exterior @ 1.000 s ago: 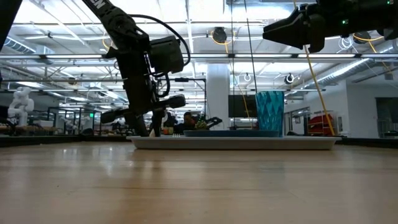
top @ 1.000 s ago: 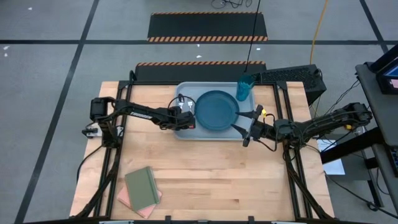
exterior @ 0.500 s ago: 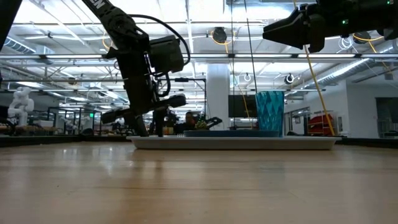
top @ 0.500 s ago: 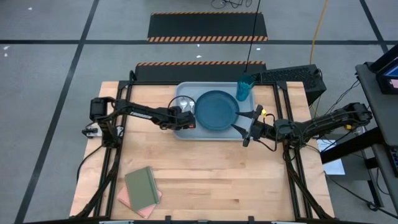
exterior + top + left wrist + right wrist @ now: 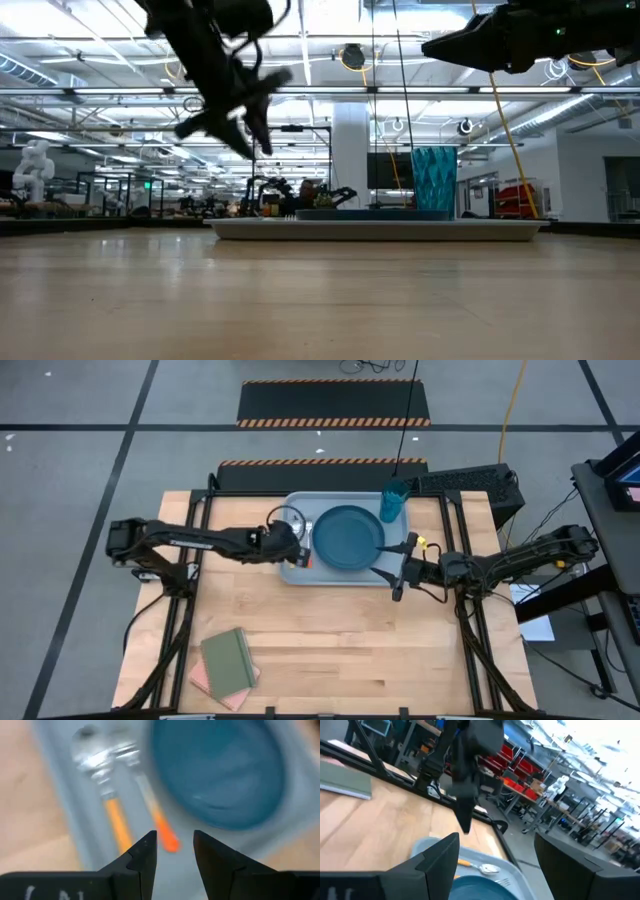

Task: Pick and place plate/cup/fork/spoon on tray
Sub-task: Return to Home Position

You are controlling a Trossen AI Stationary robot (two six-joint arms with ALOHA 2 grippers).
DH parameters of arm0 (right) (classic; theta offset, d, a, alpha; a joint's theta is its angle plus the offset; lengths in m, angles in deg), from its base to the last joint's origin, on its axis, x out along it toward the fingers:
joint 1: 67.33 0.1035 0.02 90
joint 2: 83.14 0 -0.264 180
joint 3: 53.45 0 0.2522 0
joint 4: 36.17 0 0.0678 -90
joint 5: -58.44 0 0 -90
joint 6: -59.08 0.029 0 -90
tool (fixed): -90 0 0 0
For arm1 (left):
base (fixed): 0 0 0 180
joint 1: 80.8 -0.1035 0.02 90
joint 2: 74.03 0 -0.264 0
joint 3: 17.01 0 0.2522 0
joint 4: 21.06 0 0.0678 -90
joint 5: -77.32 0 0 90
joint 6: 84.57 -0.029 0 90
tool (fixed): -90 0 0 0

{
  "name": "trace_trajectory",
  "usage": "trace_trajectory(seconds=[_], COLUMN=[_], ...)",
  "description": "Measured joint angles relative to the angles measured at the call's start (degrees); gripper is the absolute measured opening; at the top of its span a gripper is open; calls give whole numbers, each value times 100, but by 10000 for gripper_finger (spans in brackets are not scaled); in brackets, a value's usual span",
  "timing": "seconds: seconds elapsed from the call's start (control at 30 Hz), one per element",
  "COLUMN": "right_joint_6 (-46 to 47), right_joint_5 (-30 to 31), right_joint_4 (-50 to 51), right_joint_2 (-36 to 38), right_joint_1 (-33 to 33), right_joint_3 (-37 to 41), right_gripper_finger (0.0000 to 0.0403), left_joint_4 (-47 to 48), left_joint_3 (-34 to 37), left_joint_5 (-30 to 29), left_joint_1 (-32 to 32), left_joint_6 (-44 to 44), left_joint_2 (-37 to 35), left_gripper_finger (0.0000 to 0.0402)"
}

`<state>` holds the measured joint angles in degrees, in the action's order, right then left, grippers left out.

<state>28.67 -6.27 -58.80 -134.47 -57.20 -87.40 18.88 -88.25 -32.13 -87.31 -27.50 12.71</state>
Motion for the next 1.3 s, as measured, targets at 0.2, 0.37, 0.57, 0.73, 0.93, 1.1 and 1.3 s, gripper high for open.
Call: trace_trajectory(seconds=[0.2, 0.37, 0.57, 0.73, 0.93, 1.1, 1.3], right_joint_6=[713, 1491, 2155, 2375, 2626, 2263, 2322], right_joint_5=[-6, -32, -205, -732, -805, -914, -913], right_joint_4=[301, 701, 716, 678, -154, -404, -397], right_joint_2=[0, 0, -4, -6, 2, 33, 42], right_joint_1=[8, 56, 238, 434, 542, 535, 535], right_joint_3=[-2, -1, 0, 143, 678, 948, 997], right_gripper_finger=[253, 253, 247, 219, 157, 78, 5], left_joint_4=[-837, -1591, -1949, -2064, -2801, -3165, -3523], left_joint_3=[-9, -9, -11, 134, 803, 1372, 2112], left_joint_5=[-239, -940, -1110, -1508, -1562, -1446, -1261], left_joint_1=[808, 1646, 2453, 2817, 2915, 2808, 2837], left_joint_6=[-1966, -3170, -3921, -3993, -4197, -4292, -4392], left_joint_2=[-421, -451, -257, -270, -295, -534, -1394], left_gripper_finger=[131, 131, 131, 131, 131, 97, 10])
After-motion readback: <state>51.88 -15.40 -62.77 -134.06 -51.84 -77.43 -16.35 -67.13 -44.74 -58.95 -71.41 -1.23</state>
